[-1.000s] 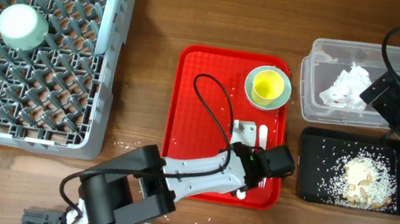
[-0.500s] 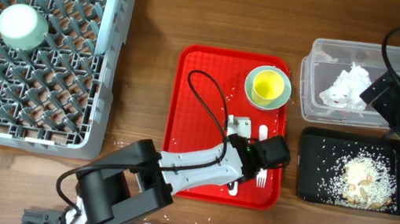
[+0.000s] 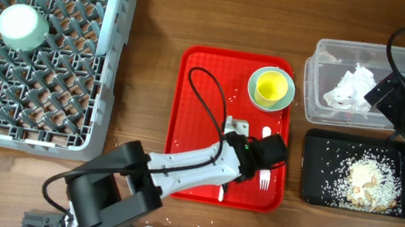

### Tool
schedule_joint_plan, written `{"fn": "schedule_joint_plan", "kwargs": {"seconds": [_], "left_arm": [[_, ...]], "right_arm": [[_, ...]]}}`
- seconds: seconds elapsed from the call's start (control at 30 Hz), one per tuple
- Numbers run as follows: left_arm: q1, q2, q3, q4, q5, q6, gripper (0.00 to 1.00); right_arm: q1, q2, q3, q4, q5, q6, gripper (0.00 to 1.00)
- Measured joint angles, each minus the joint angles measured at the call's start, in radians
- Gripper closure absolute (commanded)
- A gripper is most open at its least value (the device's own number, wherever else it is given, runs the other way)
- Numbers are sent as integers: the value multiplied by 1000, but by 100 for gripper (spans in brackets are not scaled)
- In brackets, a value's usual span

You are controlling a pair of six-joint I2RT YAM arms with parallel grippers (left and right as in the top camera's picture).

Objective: Sort waste into correct bins and load items into the dishwasher rack
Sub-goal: 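Carry the white spoon to the dish rack and drop it in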

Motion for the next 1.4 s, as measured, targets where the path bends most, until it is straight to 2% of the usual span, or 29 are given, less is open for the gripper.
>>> {"fn": "schedule_joint_plan", "kwargs": {"seconds": [0.13,0.3,0.47,0.7,0.87,0.97,1.03,1.13,1.4], "left_arm": [[25,-52,-6,-43,10,60,96],[129,-229,-6,-189,10,224,96],[366,-476,-7,-304,-33,496,96],[744,-697,-10,-225,-114,734,96],[948,-681,-10,-212,-94,989,96],[1030,-649,-10,-212,-79,1093,96],[1084,-628,-10,-212,-60,1131,96],[1171,-597,-10,-220,44,1165,96],[1228,-474,-10,-236,167,1192,96]], "right_arm": [[0,0,0,0,0,0,0],[0,0,0,0,0,0,0],[0,0,0,0,0,0,0],[0,0,0,0,0,0,0],[0,0,0,0,0,0,0],[0,0,0,0,0,0,0],[0,0,0,0,0,0,0],[0,0,0,0,0,0,0],[0,0,0,0,0,0,0]]}}
